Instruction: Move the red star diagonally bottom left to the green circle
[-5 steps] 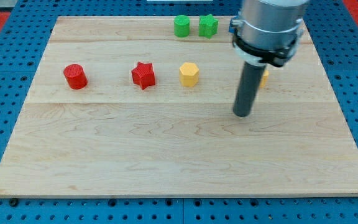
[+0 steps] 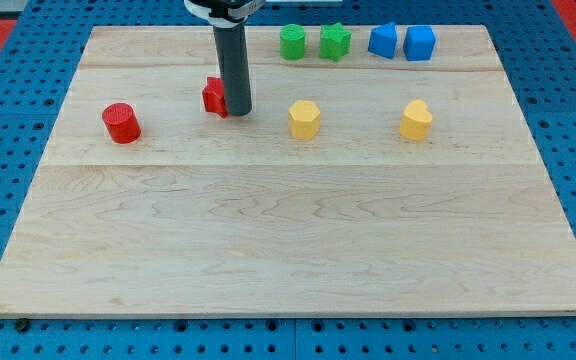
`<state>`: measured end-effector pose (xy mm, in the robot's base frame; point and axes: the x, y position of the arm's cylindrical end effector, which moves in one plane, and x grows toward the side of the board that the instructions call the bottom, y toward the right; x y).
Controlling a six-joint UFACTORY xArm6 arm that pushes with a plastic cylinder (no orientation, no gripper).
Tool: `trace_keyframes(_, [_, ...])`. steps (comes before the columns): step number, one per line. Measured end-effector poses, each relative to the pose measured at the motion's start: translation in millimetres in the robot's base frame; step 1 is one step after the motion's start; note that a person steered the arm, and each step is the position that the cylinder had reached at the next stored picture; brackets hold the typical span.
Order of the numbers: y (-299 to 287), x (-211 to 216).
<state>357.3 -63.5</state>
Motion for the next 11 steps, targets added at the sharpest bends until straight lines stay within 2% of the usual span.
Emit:
trace_keyframes(2, [-10.7,44.9])
trace_keyframes(3, [-33.0,19.2])
trace_keyframes(5, [10.1,-45.0])
trace_keyframes(6, [20.4,-47.4])
trace_keyframes(8, [105.5,-68.8])
trace_keyframes(9, [139.5,-96.6])
trace_keyframes(11, [175.2,-140.0])
